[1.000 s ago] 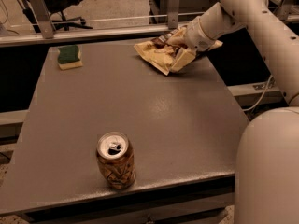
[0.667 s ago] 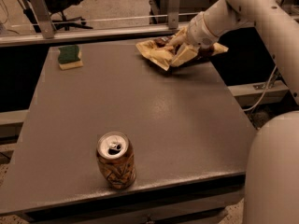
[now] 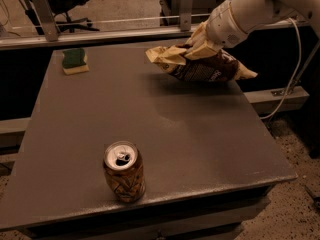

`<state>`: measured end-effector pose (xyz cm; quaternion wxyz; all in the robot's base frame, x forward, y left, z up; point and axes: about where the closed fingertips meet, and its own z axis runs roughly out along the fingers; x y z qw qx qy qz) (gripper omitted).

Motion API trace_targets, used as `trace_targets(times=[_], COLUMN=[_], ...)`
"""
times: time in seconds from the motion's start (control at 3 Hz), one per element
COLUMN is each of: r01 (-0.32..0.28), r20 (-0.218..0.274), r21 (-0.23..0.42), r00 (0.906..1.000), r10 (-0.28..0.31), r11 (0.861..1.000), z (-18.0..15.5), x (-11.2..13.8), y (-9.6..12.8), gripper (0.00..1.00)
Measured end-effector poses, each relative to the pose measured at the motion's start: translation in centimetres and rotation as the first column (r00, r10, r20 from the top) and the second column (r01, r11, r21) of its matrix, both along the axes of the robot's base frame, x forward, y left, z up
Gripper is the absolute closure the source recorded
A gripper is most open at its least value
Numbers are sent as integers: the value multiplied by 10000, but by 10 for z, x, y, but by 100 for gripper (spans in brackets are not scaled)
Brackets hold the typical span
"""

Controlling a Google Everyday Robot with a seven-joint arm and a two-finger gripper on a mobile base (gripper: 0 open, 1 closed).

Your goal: Move brown chip bag near orange can

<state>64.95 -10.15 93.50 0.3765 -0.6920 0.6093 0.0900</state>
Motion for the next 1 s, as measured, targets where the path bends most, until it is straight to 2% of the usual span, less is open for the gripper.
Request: trace_targets(times=[0.33,0.67,1.0], r01=[175,583,1292], r20=[-341,-967,-1765], r21=[-113,-165,-73], r00=[9993,9935,9759], r10=[-179,-596,-1284], r11=[9998,9982,9916], z=[7,11,12], x=[-42,-83,-127], y=[25,57,92], gripper=[100,100,100])
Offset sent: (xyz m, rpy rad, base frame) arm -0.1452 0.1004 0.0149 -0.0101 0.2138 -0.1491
